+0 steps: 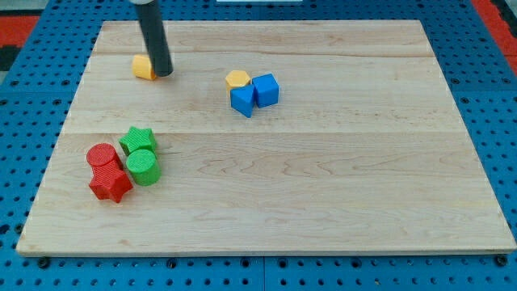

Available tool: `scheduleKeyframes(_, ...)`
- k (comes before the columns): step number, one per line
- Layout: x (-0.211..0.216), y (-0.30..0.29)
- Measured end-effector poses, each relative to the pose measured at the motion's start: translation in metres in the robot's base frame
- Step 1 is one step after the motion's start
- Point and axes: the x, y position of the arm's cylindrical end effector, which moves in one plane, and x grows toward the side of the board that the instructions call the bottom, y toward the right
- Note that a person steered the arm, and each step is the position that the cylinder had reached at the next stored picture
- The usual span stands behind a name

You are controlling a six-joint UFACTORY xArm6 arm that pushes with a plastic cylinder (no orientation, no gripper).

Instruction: Move the yellow heart to the center left

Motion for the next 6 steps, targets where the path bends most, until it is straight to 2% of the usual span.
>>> scheduleKeyframes(1, -0.069, 0.008)
scheduleKeyframes(2, -0.05, -0.035)
scheduleKeyframes(3, -0.029, -0.036)
scheduleKeyframes(4, -0.059, -0.017)
scheduleKeyframes(6, 0.005, -0.028)
